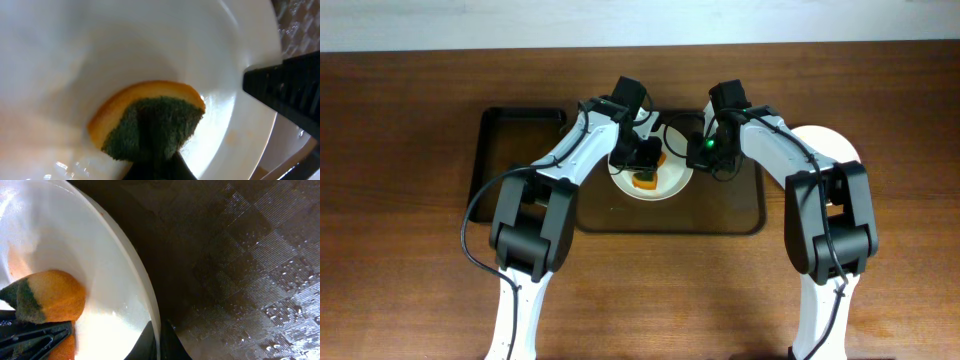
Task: Clean dirty plates on tray and stack at the side
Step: 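Scrub the back plate with the sponge held in the left gripper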
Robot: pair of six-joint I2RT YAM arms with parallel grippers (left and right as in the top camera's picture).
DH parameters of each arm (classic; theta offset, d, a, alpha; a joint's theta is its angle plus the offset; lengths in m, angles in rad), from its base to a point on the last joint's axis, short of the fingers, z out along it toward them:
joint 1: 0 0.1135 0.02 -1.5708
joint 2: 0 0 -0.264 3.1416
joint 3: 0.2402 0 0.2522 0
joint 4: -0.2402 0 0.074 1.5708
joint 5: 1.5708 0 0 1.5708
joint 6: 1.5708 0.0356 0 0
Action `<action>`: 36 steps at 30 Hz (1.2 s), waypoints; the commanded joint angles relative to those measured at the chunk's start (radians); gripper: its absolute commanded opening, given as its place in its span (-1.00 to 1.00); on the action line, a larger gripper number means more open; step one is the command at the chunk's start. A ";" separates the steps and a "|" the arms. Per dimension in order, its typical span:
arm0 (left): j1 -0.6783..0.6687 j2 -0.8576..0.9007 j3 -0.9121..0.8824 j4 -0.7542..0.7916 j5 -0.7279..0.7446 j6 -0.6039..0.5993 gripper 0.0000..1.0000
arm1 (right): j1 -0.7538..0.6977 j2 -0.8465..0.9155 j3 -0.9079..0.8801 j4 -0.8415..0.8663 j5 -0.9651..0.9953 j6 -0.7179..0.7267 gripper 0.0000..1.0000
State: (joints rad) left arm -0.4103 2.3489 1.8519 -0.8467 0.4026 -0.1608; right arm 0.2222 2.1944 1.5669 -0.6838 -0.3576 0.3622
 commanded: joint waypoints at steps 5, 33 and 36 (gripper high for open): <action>-0.013 0.047 -0.017 0.227 -0.637 -0.172 -1.00 | 0.006 0.039 -0.019 -0.003 0.029 -0.011 -0.92; -0.014 0.056 -0.017 -0.027 -0.511 -0.283 -1.00 | 0.006 0.039 -0.019 -0.004 0.032 -0.011 -0.91; -0.014 0.056 -0.017 -0.106 -0.063 -0.061 -1.00 | 0.006 0.039 -0.019 -0.004 0.032 -0.011 -0.92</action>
State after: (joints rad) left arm -0.4305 2.3463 1.8809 -0.9005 -0.0677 -0.4255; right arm 0.2226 2.1948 1.5669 -0.6796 -0.3573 0.3641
